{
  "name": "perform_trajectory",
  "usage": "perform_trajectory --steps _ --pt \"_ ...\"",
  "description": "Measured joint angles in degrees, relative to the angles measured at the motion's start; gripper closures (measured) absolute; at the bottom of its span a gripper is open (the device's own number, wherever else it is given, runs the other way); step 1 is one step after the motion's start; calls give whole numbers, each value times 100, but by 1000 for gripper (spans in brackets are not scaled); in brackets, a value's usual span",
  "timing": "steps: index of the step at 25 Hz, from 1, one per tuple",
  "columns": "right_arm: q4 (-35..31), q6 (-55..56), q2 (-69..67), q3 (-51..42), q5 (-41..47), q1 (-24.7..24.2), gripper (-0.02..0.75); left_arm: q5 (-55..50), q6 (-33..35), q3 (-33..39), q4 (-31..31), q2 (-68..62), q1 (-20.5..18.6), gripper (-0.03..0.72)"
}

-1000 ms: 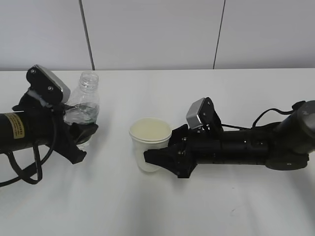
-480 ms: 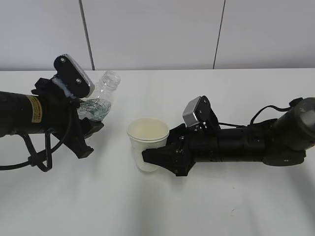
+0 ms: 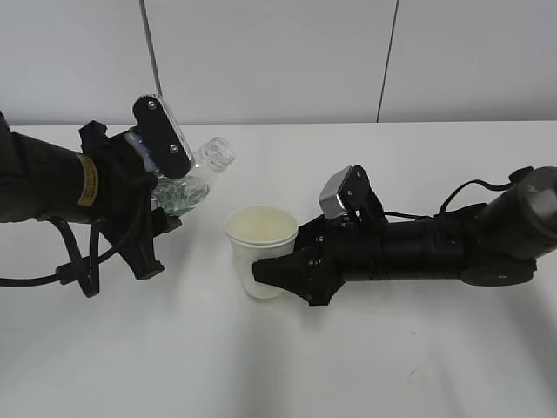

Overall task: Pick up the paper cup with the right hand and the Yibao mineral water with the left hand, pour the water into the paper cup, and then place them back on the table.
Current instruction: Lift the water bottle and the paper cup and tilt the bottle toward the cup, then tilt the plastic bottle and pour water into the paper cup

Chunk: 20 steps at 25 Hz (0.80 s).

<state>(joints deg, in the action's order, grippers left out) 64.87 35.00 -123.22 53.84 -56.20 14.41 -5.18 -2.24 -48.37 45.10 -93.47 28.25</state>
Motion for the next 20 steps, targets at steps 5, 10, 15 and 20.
perform_trajectory --steps 5,10,15,20 --pt "0 24 0 13 41 0 236 -461 0 -108 330 0 131 350" --pt "0 24 0 13 63 0 236 -988 0 -227 689 0 338 354" --pt "0 24 0 13 63 0 236 -1328 0 -399 942 0 495 356" --pt "11 32 0 13 63 0 236 -1647 0 -473 1176 0 603 356"
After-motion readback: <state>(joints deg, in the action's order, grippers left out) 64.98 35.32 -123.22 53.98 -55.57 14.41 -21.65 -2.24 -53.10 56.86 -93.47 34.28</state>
